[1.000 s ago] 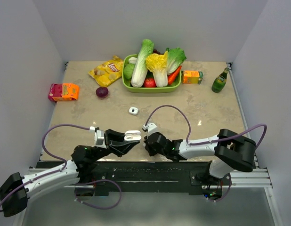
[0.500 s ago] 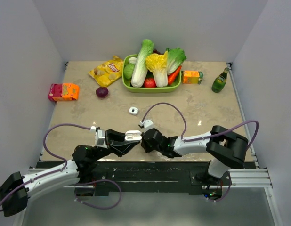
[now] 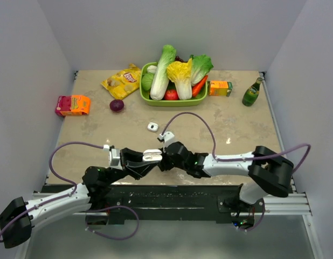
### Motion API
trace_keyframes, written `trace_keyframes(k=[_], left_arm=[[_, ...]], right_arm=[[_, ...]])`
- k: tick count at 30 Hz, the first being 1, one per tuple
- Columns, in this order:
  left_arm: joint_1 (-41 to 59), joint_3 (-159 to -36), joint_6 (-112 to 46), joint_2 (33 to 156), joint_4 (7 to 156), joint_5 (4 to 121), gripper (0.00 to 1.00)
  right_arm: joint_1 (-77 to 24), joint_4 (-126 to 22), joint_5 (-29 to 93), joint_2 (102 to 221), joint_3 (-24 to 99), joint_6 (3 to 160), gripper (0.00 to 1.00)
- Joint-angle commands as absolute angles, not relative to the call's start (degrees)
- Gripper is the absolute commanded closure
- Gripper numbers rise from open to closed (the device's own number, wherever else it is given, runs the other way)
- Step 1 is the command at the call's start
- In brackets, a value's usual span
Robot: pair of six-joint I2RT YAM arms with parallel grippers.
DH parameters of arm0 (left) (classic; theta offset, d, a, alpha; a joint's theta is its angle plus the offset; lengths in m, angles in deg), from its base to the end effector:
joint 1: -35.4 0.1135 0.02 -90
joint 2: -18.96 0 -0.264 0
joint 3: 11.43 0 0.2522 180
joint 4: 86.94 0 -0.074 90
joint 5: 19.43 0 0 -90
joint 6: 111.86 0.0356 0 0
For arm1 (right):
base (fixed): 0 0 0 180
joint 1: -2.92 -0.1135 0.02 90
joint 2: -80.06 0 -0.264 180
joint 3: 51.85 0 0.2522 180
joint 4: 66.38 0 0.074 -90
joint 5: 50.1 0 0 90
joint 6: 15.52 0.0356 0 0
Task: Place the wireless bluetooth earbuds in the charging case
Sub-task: Move the earbud to the center of the board, then pick up the earbud from the center of the board.
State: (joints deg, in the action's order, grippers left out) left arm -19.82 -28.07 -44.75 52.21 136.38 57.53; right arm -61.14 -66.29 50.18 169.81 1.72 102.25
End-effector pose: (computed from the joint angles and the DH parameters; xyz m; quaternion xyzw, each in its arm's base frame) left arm 0.0721 -0.1179 0.2350 0.2380 0.4737 -0.5792 0.6193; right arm 0.1415 0.2763 0.1641 -0.2382 0.8569 0.2677 0.3705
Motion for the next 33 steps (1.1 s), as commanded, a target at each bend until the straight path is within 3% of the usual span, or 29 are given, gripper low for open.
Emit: trace_keyframes(k=[1,5,7,8,11,20,33], left_arm=[[-20.15,-21.68,-43.31,51.48,138.71,57.91,1.0],[-20.06,-21.85,-43.39,52.7,139.68,57.83,1.0],[-20.06,-21.85,-43.66,53.41,140.29,57.65,1.0],[-20.06,-21.85,-43.74,53.84,140.47,57.56,1.0],[-20.06,-21.85,-44.01,53.85,140.56,57.3,1.0],[-20.06,-21.85,-43.83,52.18,138.19,57.91,1.0],[-20.06,-21.59,-44.18,53.76,139.5,57.65,1.0]], right_arm=[[-60.28,-64.32,51.85,160.49,3.04,99.79,0.53],[-56.51,-62.55,52.64,157.58,2.52,98.83,0.55],[-54.84,-62.37,52.12,158.8,2.25,98.83,0.63],[-53.44,-62.46,51.77,159.5,1.99,99.0,0.75],[-51.67,-63.24,49.67,162.67,1.64,99.35,0.84],[-51.49,-67.2,45.97,166.1,-0.29,99.88,0.66],[-51.58,-69.75,42.19,169.09,-2.58,98.3,0.58]])
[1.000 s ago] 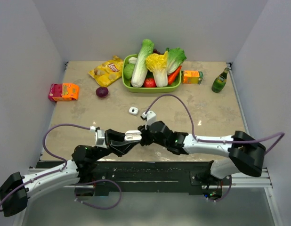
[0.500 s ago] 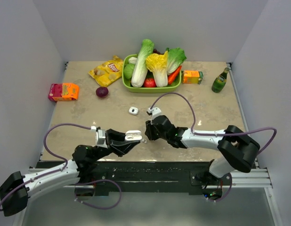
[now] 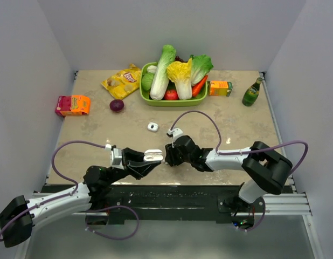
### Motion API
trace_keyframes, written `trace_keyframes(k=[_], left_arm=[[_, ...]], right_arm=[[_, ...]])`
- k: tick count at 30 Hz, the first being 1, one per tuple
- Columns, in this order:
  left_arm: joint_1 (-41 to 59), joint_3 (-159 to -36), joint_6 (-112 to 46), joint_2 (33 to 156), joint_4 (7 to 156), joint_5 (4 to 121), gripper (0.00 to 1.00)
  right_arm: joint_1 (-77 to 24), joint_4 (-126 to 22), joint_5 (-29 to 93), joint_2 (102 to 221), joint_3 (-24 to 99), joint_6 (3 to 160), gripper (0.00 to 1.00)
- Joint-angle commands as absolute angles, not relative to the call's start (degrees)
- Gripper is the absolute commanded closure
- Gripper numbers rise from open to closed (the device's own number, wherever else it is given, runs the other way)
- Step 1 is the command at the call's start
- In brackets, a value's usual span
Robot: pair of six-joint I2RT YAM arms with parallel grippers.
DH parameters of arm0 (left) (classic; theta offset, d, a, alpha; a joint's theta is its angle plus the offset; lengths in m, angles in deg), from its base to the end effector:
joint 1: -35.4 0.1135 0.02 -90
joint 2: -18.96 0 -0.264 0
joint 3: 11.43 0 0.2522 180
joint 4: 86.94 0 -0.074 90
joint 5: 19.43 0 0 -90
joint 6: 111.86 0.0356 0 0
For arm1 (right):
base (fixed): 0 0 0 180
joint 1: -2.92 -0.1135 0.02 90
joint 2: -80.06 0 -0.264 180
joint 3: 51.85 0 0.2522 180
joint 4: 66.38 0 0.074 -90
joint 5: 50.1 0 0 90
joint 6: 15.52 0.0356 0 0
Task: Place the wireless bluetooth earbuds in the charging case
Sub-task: Pick up the earbud from the center of the board.
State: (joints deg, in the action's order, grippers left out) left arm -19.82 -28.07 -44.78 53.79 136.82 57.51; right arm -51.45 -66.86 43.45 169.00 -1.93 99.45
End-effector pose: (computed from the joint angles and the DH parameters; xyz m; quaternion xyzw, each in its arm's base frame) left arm 0.0738 -0.1203 0.2325 0.2397 0.4820 -0.5769 0.6144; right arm 0.1747 0.2399 0.1504 -0.2155 0.8744 0.2555 0.3518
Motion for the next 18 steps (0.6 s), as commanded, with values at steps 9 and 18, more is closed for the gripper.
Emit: trace_keyframes(k=[9,18], left_arm=[[-20.06,-21.68,-44.1,53.85,139.33,57.56,1.0],[-20.06,-21.68,-44.18,53.94,139.33,57.65,1.0]], right_arm=[[-51.58,-70.28,41.4,170.14,-2.84,98.03,0.57],[-51.66,-70.72,40.08,172.08,-2.67,97.86,0.56]])
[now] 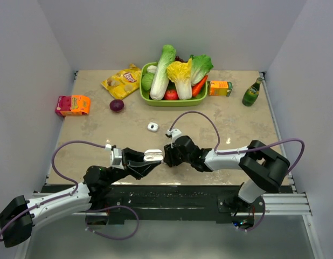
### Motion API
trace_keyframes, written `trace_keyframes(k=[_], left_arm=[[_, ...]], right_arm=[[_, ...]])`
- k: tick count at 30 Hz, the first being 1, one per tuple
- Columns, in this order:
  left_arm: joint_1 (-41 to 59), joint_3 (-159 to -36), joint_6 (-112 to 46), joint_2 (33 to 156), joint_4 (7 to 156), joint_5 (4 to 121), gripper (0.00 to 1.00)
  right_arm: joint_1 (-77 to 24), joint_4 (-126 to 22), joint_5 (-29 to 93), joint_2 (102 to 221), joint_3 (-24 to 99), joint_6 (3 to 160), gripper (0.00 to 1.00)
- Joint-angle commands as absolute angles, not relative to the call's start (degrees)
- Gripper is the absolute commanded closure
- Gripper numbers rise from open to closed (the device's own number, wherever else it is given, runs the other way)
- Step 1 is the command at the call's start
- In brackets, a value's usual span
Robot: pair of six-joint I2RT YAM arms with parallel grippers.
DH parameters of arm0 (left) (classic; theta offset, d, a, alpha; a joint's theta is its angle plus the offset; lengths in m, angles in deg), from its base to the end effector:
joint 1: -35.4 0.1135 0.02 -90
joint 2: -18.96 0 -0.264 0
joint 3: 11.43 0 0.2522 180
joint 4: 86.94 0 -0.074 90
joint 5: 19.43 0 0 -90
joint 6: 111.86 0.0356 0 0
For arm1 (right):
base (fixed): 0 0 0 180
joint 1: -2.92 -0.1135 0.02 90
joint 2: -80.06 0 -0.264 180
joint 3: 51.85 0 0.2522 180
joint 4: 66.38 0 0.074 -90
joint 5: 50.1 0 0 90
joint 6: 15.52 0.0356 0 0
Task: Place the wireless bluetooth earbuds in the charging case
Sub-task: Pick up the earbud from the center of the board.
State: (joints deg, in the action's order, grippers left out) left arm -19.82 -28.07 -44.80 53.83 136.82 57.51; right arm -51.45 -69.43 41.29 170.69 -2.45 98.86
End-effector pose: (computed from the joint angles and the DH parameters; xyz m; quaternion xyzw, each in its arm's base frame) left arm 0.0738 -0.1204 0.2324 0.2397 0.4823 -0.5769 0.6141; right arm 0.1747 0.2423 0.1435 -0.2276 0.8702 0.2687 0.3447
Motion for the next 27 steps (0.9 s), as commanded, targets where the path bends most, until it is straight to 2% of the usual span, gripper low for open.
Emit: trace_keyframes(k=[1,10,14,23,27], left_arm=[[-20.06,-21.59,-44.18,54.02,139.33,57.56,1.0],[-20.06,-21.33,-44.62,54.46,139.94,57.21,1.0],[-20.06,-21.15,-44.62,54.29,139.94,57.21,1.0],[-20.06,-21.15,-44.8,54.55,140.3,57.12,1.0],[-20.06,-21.06,-44.8,54.55,140.3,57.03,1.0]], right_arm=[[-51.66,-70.72,40.08,172.08,-2.76,97.86,0.56],[-52.1,-71.16,38.67,173.48,-2.58,97.95,0.57],[-52.54,-71.42,38.41,173.31,-2.93,98.12,0.6],[-53.07,-71.86,38.14,172.34,-3.55,98.3,0.76],[-53.07,-72.3,38.67,172.08,-3.9,98.65,0.91]])
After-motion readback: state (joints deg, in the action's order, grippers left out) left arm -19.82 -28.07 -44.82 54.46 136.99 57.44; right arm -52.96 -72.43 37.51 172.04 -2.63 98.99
